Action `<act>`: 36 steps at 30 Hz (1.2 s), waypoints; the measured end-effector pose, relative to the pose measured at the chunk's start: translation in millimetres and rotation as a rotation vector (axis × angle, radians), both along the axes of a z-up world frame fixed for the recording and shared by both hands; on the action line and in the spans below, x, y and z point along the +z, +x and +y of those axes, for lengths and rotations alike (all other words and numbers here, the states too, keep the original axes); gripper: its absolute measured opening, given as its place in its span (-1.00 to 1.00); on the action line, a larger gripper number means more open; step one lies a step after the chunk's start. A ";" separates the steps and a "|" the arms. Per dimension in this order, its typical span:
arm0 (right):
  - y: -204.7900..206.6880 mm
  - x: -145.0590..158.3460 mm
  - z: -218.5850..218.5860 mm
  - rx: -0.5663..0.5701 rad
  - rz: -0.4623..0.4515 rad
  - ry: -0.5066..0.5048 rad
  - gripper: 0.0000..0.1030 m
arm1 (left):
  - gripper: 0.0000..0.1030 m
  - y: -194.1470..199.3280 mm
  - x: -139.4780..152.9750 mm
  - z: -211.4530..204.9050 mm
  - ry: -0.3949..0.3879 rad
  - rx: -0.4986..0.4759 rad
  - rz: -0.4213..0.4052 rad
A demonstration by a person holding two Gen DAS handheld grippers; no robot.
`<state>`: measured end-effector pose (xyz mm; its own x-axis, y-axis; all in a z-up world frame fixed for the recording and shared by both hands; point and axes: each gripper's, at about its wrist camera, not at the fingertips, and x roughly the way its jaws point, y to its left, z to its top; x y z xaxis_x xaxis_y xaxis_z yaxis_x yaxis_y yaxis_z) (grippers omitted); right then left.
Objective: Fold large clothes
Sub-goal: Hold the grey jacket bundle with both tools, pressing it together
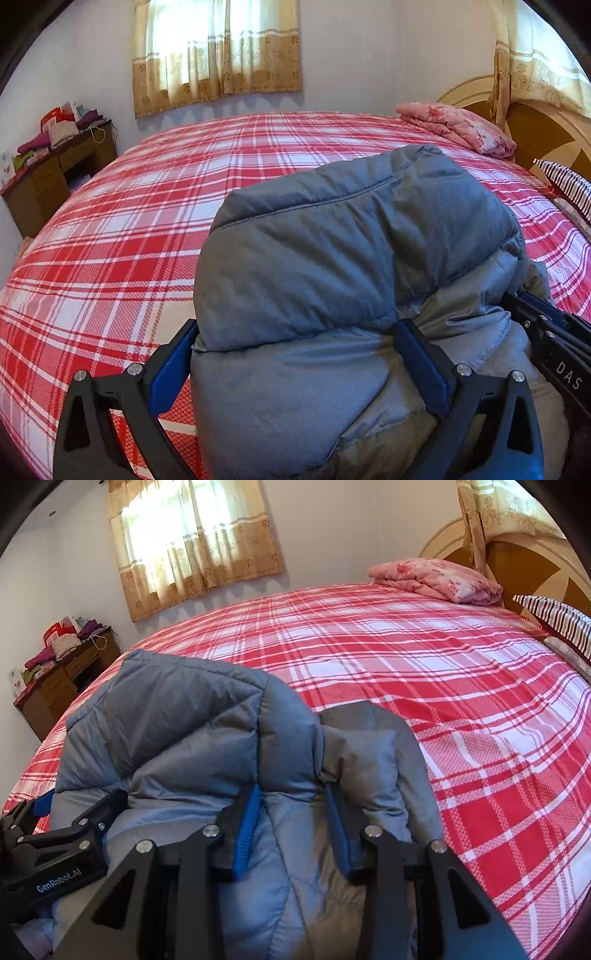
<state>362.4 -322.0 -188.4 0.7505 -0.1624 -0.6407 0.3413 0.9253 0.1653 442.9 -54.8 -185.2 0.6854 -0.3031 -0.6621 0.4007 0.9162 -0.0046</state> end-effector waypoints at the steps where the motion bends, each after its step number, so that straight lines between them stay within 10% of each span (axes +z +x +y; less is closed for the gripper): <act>1: 0.2 -0.7 0.0 0.000 0.002 0.000 -0.21 | 0.98 0.0 -0.9 0.1 -0.001 0.001 0.002; 36: 11.3 -11.6 3.7 -0.017 0.063 -0.040 -0.19 | 0.98 12.1 -15.1 1.8 -0.007 0.006 0.072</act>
